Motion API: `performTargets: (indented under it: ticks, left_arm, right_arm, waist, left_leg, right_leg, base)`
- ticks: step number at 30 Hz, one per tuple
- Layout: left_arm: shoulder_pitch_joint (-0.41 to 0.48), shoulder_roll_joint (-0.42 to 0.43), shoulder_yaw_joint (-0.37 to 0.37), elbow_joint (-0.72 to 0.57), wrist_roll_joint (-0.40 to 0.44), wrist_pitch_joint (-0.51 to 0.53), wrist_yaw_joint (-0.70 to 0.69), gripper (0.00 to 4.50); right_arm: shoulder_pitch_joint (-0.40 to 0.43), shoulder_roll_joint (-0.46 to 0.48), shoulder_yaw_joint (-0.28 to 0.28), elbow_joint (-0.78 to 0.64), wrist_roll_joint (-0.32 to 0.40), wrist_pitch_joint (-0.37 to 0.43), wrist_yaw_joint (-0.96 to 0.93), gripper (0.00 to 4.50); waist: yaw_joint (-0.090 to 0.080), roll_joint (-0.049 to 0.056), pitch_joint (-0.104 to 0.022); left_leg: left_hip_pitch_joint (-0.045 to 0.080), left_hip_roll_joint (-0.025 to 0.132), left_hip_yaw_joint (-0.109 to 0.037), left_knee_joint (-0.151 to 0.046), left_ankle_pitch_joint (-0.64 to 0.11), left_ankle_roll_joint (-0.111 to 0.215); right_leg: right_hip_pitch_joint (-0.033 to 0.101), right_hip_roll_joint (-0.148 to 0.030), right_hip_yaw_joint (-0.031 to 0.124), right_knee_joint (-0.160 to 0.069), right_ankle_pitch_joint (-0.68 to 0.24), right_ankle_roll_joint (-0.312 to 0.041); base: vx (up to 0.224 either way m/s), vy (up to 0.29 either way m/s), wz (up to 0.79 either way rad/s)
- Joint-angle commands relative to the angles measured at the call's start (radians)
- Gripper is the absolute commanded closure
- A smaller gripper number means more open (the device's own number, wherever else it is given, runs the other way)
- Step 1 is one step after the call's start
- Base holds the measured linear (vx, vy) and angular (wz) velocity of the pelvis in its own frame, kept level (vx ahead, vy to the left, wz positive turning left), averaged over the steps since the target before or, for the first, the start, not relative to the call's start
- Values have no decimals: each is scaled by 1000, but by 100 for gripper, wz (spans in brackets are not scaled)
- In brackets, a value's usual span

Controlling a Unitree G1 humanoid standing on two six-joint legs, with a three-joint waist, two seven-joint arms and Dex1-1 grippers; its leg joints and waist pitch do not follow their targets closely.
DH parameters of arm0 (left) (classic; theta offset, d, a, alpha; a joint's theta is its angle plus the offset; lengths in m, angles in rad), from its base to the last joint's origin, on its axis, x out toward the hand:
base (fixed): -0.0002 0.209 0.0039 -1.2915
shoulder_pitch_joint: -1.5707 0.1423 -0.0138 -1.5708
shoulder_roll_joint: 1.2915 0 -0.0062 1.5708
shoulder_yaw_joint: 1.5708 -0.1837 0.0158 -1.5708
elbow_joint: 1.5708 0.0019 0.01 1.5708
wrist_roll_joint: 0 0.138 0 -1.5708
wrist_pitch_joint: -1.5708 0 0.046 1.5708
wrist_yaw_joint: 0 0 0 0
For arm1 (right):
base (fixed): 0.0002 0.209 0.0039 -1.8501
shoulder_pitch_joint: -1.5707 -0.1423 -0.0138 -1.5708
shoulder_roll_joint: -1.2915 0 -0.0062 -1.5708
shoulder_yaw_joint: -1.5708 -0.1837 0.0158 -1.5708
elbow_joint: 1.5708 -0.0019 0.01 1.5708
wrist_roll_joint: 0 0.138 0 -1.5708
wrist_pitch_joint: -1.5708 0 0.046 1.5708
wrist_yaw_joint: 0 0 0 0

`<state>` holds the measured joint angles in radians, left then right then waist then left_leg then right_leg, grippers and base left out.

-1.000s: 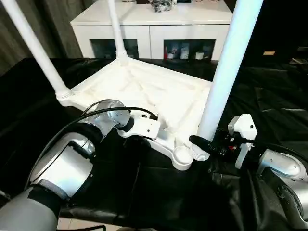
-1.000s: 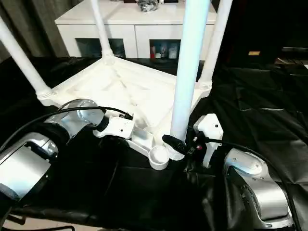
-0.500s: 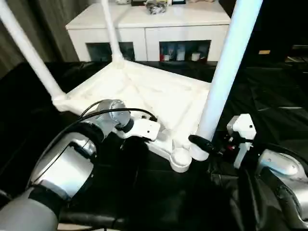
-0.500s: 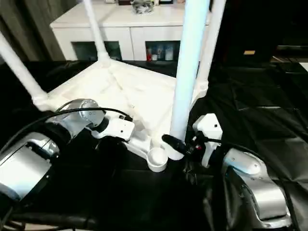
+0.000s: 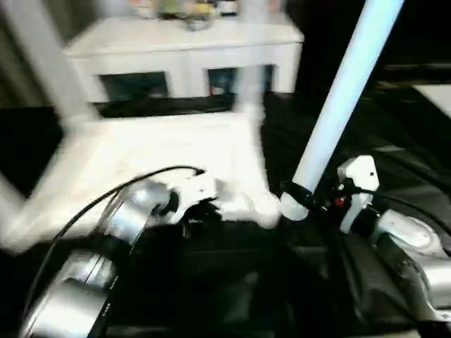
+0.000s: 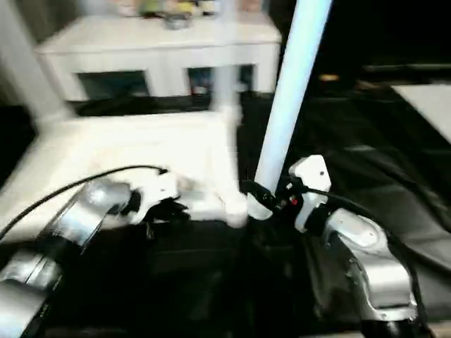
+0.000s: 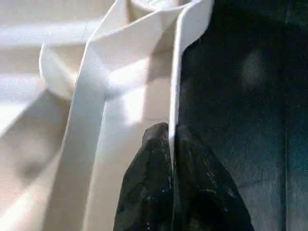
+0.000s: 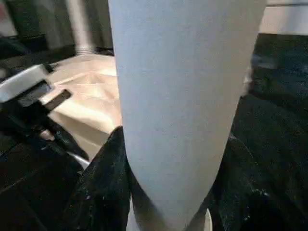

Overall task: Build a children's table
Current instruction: Insert table leg to table base

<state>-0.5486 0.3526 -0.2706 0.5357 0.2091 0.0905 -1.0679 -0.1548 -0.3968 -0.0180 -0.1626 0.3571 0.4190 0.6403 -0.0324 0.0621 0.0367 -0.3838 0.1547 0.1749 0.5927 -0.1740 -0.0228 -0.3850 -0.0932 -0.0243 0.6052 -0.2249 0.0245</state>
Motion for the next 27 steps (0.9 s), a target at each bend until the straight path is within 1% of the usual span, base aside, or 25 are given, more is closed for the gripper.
performTargets:
  ticks: [1,2,3,4,5,6,7,8,9,10,11,12,13,14,15,16,17,18,20,21,22,24,25,26,27]
  left_arm:
    - [59,15,-4,-23,12,47,32,449]
    - [118,26,-17,-149,-12,57,16,450]
    - [134,28,-20,-185,-17,66,15,450]
    - [160,31,-27,-236,-29,57,3,450]
    - [175,32,-32,-266,-32,68,-2,450]
    - [183,34,-36,-281,-26,66,0,450]
    - [191,42,-46,-295,-11,47,2,450]
    - [194,49,-55,-299,1,45,0,450]
    - [197,55,-60,-307,8,46,-2,450]
    - [200,65,-70,-312,16,42,-12,450]
    - [203,72,-78,-321,21,45,-17,450]
    - [200,82,-89,-318,42,30,-3,450]
    - [199,84,-91,-317,48,26,4,450]
    - [196,85,-92,-322,53,34,15,450]
    - [190,79,-88,-326,50,45,32,420]
    - [183,72,-82,-329,41,56,41,402]
    - [176,70,-80,-333,34,74,40,390]
    - [167,72,-83,-336,29,80,32,390]
    - [159,75,-90,-333,33,64,38,387]
    - [150,74,-96,-323,37,47,45,366]
    - [142,73,-102,-316,35,47,38,366]
    - [133,74,-111,-307,32,51,25,366]
    - [126,76,-116,-297,35,53,21,366]
    - [119,77,-120,-288,38,53,17,366]
    - [111,76,-124,-277,36,62,15,366]
  right_arm:
    - [-26,9,-2,13,15,37,-23,266]
    - [-42,17,6,38,11,57,-34,266]
    - [-46,21,7,43,14,66,-34,266]
    - [-56,27,9,50,19,76,-35,266]
    - [-65,31,10,54,24,83,-34,266]
    - [-72,35,9,56,33,95,-33,266]
    - [-83,38,8,58,43,111,-28,266]
    - [-91,35,9,61,48,117,-19,266]
    - [-96,33,10,62,50,122,-14,266]
    - [-104,27,13,65,56,129,0,266]
    - [-111,22,15,68,60,135,10,266]
    - [-120,10,24,72,59,135,31,266]
    - [-122,7,26,73,59,134,36,266]
    - [-125,6,26,74,60,135,43,266]
    - [-128,4,24,76,62,139,48,266]
    - [-130,3,22,76,65,142,52,266]
    - [-130,1,22,73,68,144,56,266]
    - [-128,-1,21,68,72,146,59,266]
    - [-129,-4,19,66,76,149,63,266]
    - [-128,-5,17,62,81,152,66,266]
    - [-129,-7,16,62,82,153,68,266]
    - [-129,-8,14,60,82,153,70,266]
    - [-127,-8,12,57,82,153,70,266]
    - [-127,-8,11,57,82,152,71,266]
    - [-128,-7,7,56,84,150,73,266]
  waist:
    - [7,-26,-42]
    - [8,-44,-35]
    - [13,-35,-43]
    - [10,-31,-42]
    - [11,-44,-45]
    - [16,-39,-46]
    - [22,-45,-47]
    - [27,-51,-46]
    - [30,-50,-47]
    - [36,-58,-49]
    - [40,-58,-51]
    - [49,-58,-51]
    - [49,-59,-52]
    - [52,-64,-52]
    - [54,-68,-53]
    - [60,-65,-52]
    - [62,-65,-51]
    - [68,-61,-49]
    - [70,-62,-48]
    - [69,-64,-46]
    - [70,-58,-45]
    - [68,-62,-45]
    - [68,-62,-46]
    - [68,-57,-46]
    - [67,-58,-47]
  left_leg:
    - [4,63,-47,-100,-456,-7]
    - [9,63,-42,-98,-475,-8]
    - [12,65,-45,-96,-455,-11]
    - [4,65,-42,-101,-432,-7]
    - [1,68,-37,-101,-398,1]
    - [6,69,-35,-100,-387,4]
    - [13,70,-29,-97,-369,14]
    - [14,69,-23,-95,-350,23]
    - [15,69,-23,-93,-339,26]
    - [17,71,-19,-91,-310,33]
    - [16,70,-19,-89,-286,37]
    - [17,70,-16,-86,-242,52]
    - [16,69,-15,-84,-228,55]
    - [13,68,-13,-82,-199,61]
    - [13,69,-12,-81,-190,65]
    - [13,68,-12,-80,-184,68]
    - [16,69,-10,-80,-186,67]
    - [20,71,-8,-81,-204,56]
    - [21,72,-6,-82,-223,43]
    - [20,73,-6,-85,-253,21]
    - [21,73,-6,-87,-265,12]
    - [22,73,-6,-89,-290,-6]
    - [22,74,-6,-89,-297,-13]
    - [24,73,-6,-90,-303,-20]
    - [24,73,-6,-89,-303,-22]
  right_leg:
    - [21,-60,22,-94,-456,-151]
    - [11,-58,22,-106,-480,-150]
    - [15,-64,26,-98,-443,-162]
    - [17,-56,25,-95,-385,-171]
    - [19,-52,23,-90,-308,-183]
    - [17,-53,24,-88,-272,-191]
    - [12,-47,25,-87,-216,-202]
    - [11,-47,26,-86,-184,-209]
    - [13,-48,26,-83,-174,-211]
    - [14,-48,26,-83,-151,-214]
    - [17,-49,26,-78,-128,-215]
    - [16,-47,26,-75,-80,-223]
    - [19,-48,26,-72,-62,-227]
    - [23,-49,26,-70,-32,-232]
    - [24,-50,25,-68,-25,-234]
    - [25,-52,24,-68,-33,-238]
    - [23,-51,24,-69,-42,-239]
    - [20,-50,23,-73,-84,-236]
    - [19,-50,23,-76,-120,-228]
    - [18,-48,21,-79,-174,-209]
    - [17,-49,22,-80,-190,-205]
    - [14,-47,22,-83,-222,-191]
    - [14,-48,22,-83,-232,-184]
    - [11,-46,23,-85,-232,-178]
    - [12,-46,22,-83,-226,-179]
  base:
    - [0,0,0]
    - [0,0,0]
    - [0,0,0]
    - [0,0,0]
    - [0,0,0]
    - [0,0,0]
    - [0,0,0]
    - [0,0,0]
    - [0,0,0]
    - [0,0,0]
    - [0,0,0]
    - [0,0,0]
    - [0,0,0]
    - [0,0,0]
    - [0,0,0]
    - [0,0,0]
    - [0,0,0]
    - [0,0,0]
    - [0,0,0]
    - [0,0,0]
    - [0,0,0]
    - [0,0,0]
    - [0,0,0]
    - [0,0,0]
    - [0,0,0]
